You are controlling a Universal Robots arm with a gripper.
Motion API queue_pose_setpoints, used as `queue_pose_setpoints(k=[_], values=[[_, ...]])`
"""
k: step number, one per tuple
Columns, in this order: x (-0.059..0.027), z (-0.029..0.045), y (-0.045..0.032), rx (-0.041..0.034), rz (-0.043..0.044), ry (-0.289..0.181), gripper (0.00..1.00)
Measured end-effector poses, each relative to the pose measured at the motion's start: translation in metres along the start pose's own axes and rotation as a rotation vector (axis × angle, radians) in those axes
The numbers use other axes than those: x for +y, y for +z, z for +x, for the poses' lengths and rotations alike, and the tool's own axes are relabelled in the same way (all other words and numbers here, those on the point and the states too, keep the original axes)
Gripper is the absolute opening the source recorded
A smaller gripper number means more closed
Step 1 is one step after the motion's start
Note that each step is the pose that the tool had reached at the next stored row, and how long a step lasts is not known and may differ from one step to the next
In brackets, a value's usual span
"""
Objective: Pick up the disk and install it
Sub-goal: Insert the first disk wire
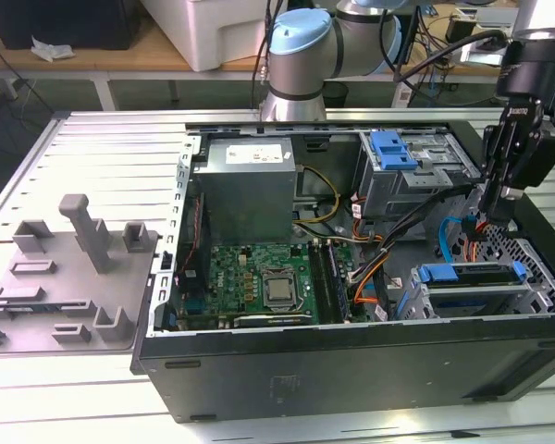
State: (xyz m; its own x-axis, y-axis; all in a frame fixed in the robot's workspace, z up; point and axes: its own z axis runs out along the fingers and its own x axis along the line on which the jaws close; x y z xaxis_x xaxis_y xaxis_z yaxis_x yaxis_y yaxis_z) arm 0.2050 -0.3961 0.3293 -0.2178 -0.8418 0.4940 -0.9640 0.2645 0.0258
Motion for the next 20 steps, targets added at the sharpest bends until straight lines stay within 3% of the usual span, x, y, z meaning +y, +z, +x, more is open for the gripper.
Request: queue_pose_setpoints(k=[14, 15, 17, 20], values=[[-0.0019, -0.0006, 0.0000, 0.0027, -0.0050, 0.003, 0.35], [-0.0019, -0.0006, 0.0000, 0.0028, -0.0052, 0.004, 0.34], [-0.0019, -0.0006, 0.0001, 0.0036, -0.0058, 0.005, 0.20], [-0.0019, -0.0006, 0.0001, 0.0052, -0.0070, 0.008, 0.17]])
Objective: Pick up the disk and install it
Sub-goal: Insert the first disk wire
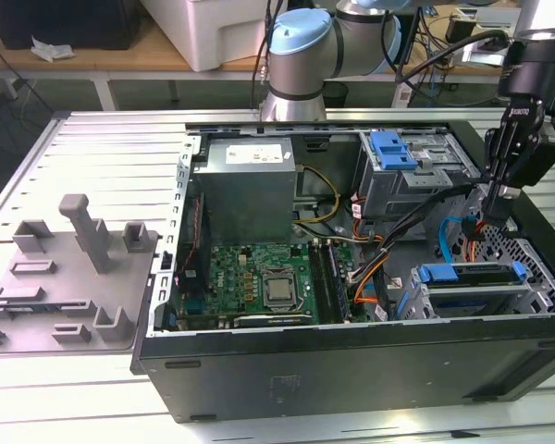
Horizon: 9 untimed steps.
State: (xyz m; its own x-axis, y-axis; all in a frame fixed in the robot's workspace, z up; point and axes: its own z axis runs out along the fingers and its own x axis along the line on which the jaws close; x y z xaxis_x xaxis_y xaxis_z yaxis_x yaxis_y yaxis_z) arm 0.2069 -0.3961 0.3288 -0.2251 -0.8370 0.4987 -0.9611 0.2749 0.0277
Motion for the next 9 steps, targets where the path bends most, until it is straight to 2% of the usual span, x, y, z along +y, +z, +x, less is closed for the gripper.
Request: queue_pose_setpoints(k=[9], values=[[0.0000, -0.0001, 0.0000, 0.0029, -0.0002, 0.002, 0.17]])
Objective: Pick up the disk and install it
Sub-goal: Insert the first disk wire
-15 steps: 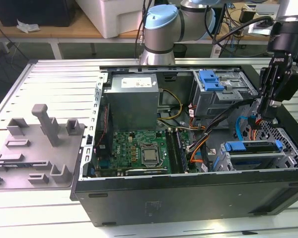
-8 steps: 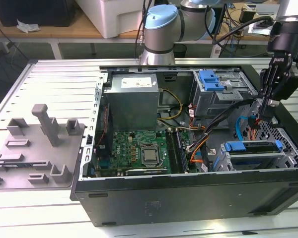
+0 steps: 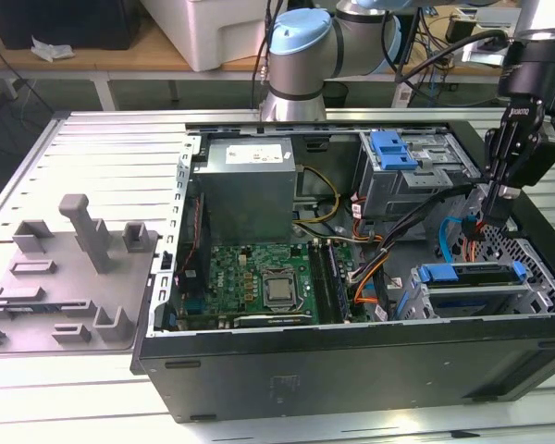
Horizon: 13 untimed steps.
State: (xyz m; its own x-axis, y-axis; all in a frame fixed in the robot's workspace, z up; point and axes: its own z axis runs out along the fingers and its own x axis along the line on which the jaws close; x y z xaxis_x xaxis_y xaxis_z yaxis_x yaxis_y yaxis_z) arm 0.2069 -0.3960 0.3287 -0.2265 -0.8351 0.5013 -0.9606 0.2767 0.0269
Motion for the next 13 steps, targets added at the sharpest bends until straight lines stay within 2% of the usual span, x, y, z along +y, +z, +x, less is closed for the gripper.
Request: queue_pose_setpoints(k=[8, 13], values=[[0.0018, -0.0011, -0.0019, 0.0052, 0.0013, 0.001, 0.17], [0.0061, 0.0014, -0.0048, 0.0065, 0.0018, 0.001, 0.17]])
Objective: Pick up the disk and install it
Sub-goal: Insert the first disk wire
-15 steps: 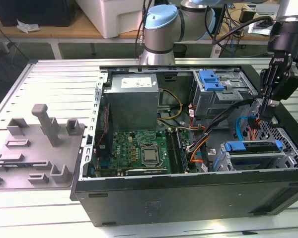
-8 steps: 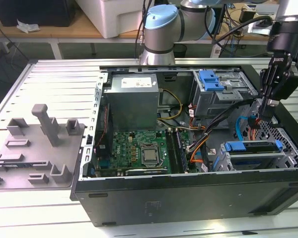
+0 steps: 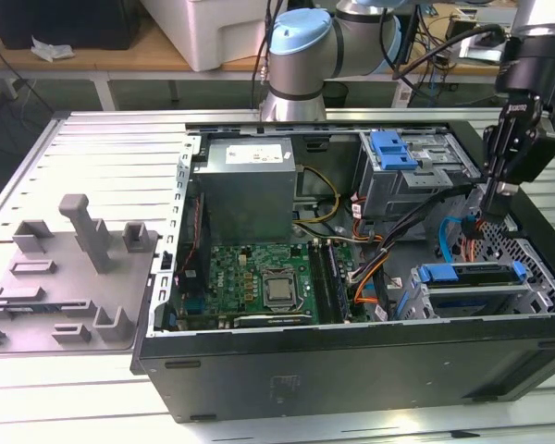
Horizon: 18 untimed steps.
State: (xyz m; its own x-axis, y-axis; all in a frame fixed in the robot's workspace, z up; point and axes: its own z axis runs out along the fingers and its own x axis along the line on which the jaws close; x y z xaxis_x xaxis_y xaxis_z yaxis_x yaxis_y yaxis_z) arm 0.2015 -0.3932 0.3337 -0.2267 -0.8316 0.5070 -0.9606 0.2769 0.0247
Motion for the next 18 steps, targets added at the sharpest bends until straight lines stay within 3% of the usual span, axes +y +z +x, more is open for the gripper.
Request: queue_pose_setpoints(k=[6, 11, 18], values=[[0.0064, 0.0045, 0.0016, -0.0030, 0.0111, 0.002, 0.17], [0.0062, 0.0111, 0.0055, -0.0078, 0.0215, -0.002, 0.17], [0.0064, 0.0204, 0.0112, -0.0407, 0.0312, -0.008, 0.17]])
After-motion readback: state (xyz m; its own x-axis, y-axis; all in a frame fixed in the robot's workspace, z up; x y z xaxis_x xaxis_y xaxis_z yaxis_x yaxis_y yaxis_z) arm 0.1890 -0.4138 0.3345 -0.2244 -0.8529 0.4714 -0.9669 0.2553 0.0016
